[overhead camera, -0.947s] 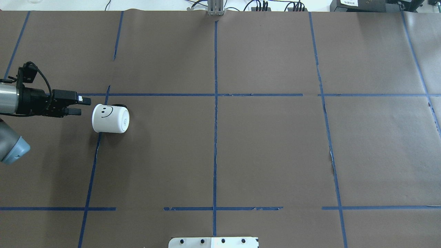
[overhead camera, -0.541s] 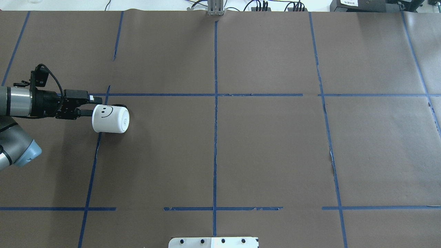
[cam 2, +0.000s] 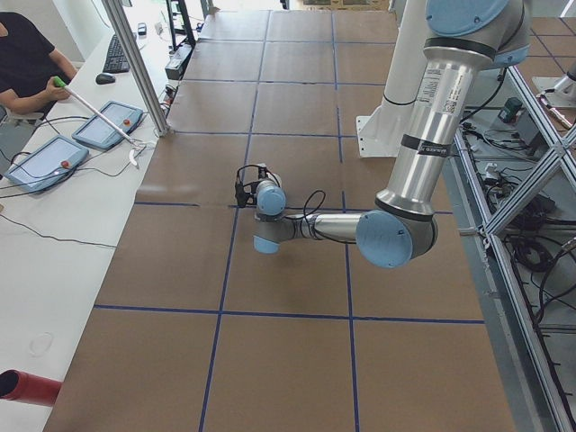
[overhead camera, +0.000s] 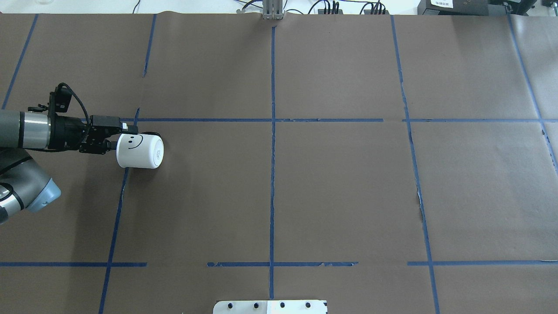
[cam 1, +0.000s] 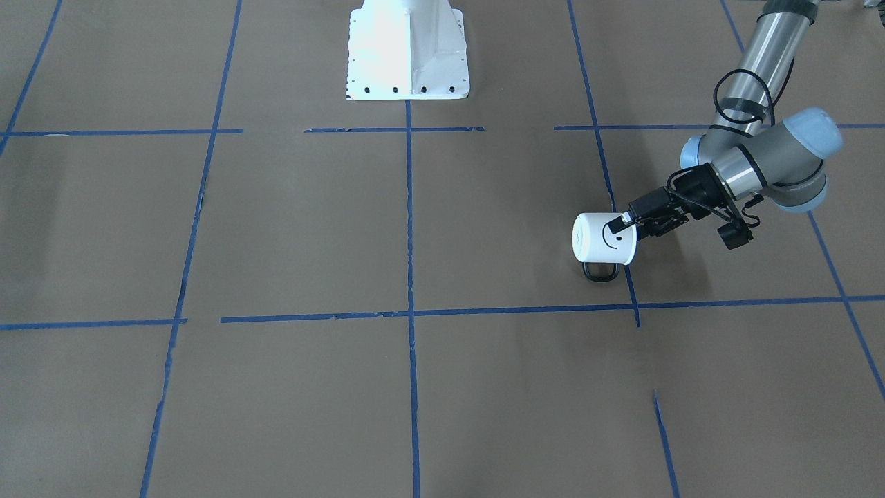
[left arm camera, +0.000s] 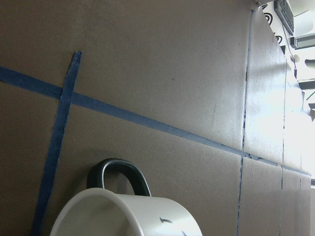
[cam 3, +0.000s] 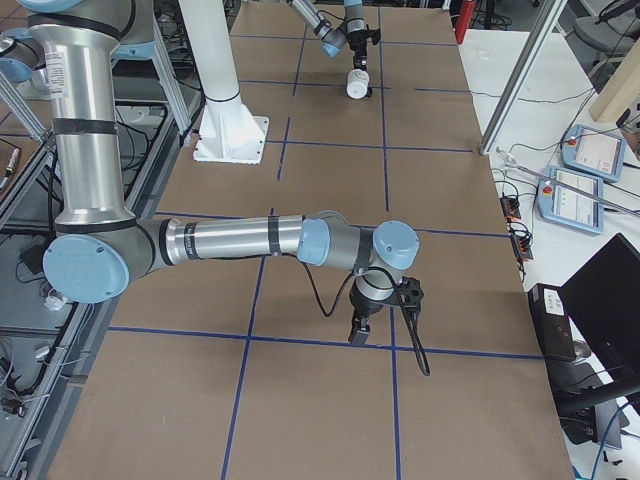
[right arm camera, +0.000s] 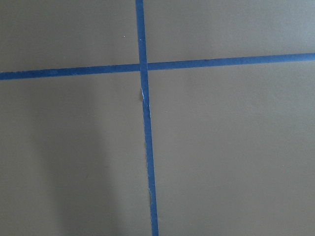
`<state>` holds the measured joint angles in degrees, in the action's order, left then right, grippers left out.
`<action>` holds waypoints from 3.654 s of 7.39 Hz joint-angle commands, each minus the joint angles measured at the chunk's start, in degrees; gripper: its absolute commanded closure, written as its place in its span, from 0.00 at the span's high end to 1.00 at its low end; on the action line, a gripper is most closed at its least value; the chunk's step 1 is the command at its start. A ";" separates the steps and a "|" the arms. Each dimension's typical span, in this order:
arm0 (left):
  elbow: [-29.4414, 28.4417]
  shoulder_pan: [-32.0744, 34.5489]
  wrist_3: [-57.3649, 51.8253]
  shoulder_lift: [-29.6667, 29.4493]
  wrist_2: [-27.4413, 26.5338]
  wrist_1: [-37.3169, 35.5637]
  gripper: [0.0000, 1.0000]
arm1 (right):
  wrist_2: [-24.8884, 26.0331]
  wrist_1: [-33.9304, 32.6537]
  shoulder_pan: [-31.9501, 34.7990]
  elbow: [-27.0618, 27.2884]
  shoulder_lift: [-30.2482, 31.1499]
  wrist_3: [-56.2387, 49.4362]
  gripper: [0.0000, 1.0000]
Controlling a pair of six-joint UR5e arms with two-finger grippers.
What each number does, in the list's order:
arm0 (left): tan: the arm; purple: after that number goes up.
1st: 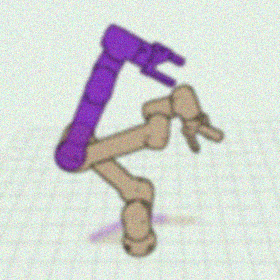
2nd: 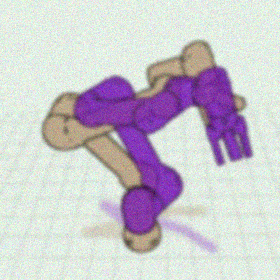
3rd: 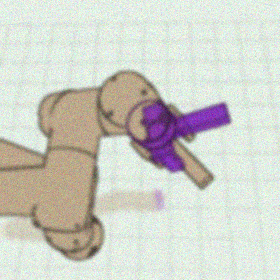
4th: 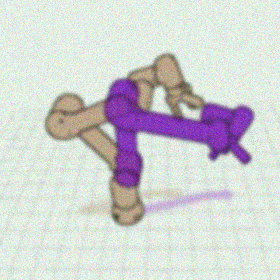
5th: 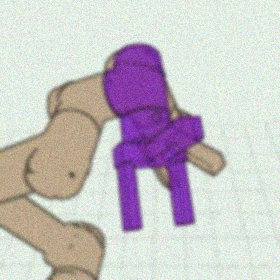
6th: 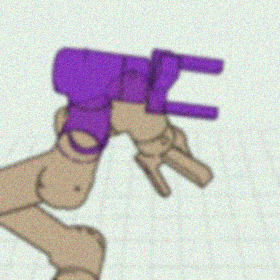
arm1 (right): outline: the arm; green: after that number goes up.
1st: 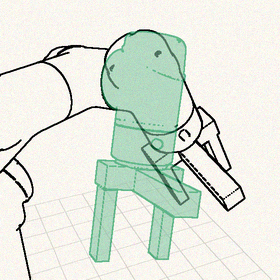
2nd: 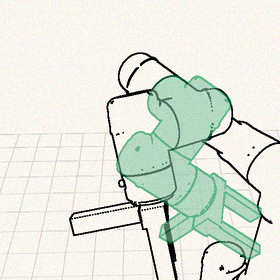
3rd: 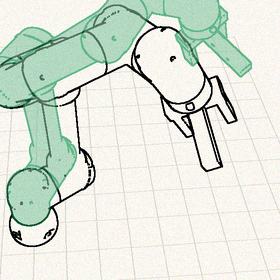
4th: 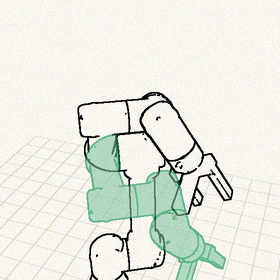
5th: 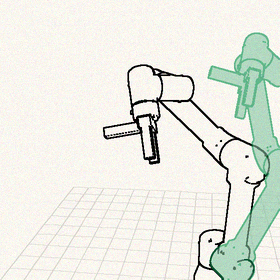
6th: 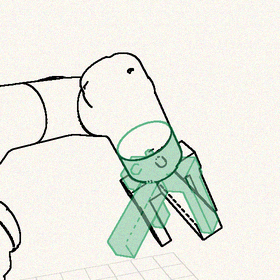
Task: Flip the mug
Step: 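Insert the left gripper into the mug rim and close on it, then lift the mug with the left gripper and carry it toward the table center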
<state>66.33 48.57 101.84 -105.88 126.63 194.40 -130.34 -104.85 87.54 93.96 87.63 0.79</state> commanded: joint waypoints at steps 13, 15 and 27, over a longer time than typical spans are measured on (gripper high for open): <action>14.59 0.47 9.87 -0.03 8.72 -7.14 0.00 | 0.00 0.00 0.00 0.00 0.00 0.00 1.00; 18.65 1.17 9.26 -1.16 8.20 -15.68 0.00 | 0.00 0.00 0.00 0.00 0.00 0.00 1.00; 27.49 -12.17 -30.81 -31.55 -19.05 -94.54 0.00 | 0.00 0.00 0.00 0.00 0.00 0.00 1.00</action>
<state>97.74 37.70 73.73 -133.93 107.89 102.44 -130.34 -104.85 87.54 93.96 87.63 0.79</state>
